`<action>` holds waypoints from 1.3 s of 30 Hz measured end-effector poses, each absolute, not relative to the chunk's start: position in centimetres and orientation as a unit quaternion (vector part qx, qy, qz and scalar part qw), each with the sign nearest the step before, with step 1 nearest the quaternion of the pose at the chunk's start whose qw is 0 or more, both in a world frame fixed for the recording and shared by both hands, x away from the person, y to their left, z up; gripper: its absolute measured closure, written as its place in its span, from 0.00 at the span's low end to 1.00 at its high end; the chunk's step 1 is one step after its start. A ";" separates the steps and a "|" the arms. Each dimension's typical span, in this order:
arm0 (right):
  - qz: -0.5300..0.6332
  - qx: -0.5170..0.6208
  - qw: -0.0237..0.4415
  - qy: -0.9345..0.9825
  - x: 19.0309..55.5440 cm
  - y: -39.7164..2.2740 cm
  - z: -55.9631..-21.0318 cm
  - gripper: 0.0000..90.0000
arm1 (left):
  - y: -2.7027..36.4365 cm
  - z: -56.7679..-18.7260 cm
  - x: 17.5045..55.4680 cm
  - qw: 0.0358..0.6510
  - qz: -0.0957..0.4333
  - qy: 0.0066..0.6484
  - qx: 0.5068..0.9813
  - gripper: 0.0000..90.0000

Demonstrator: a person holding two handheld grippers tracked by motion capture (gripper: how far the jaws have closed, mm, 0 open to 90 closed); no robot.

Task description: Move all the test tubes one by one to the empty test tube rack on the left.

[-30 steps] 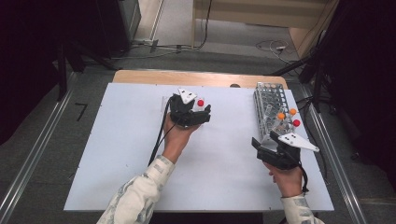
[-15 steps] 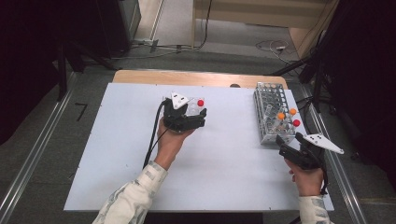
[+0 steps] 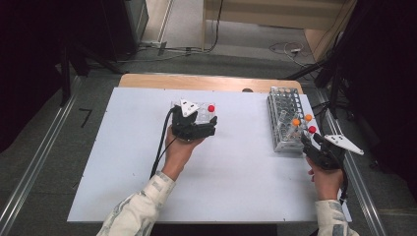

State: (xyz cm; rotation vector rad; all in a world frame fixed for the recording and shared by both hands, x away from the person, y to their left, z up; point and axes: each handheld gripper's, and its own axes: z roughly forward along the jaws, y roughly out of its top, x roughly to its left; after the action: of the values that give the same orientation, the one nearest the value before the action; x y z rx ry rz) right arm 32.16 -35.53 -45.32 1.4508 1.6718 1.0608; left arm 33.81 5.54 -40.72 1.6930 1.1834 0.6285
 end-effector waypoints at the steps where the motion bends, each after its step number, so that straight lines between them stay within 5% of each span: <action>1: 0.407 0.556 0.336 0.642 32.3 -35.6 -45.4 0.58 | 5.6 -40.8 33.8 0.471 0.257 0.484 0.691 0.18; 11: 0.398 0.548 0.353 0.646 32.7 -35.2 -45.5 0.78 | 5.8 -41.0 33.8 0.470 0.255 0.487 0.691 0.18; 24: 0.436 0.522 0.388 0.622 30.9 -35.2 -41.3 0.79 | 5.9 -41.0 33.8 0.472 0.253 0.489 0.688 0.18; 39: 0.453 0.493 0.348 0.657 30.1 -32.1 -40.9 0.79 | 6.3 -41.1 33.7 0.471 0.255 0.492 0.687 0.18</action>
State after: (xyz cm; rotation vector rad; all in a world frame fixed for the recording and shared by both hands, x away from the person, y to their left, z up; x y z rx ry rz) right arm 30.15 -32.07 -40.92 1.2775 1.7035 1.1736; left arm 33.72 6.29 -41.06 1.6823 1.2059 0.6237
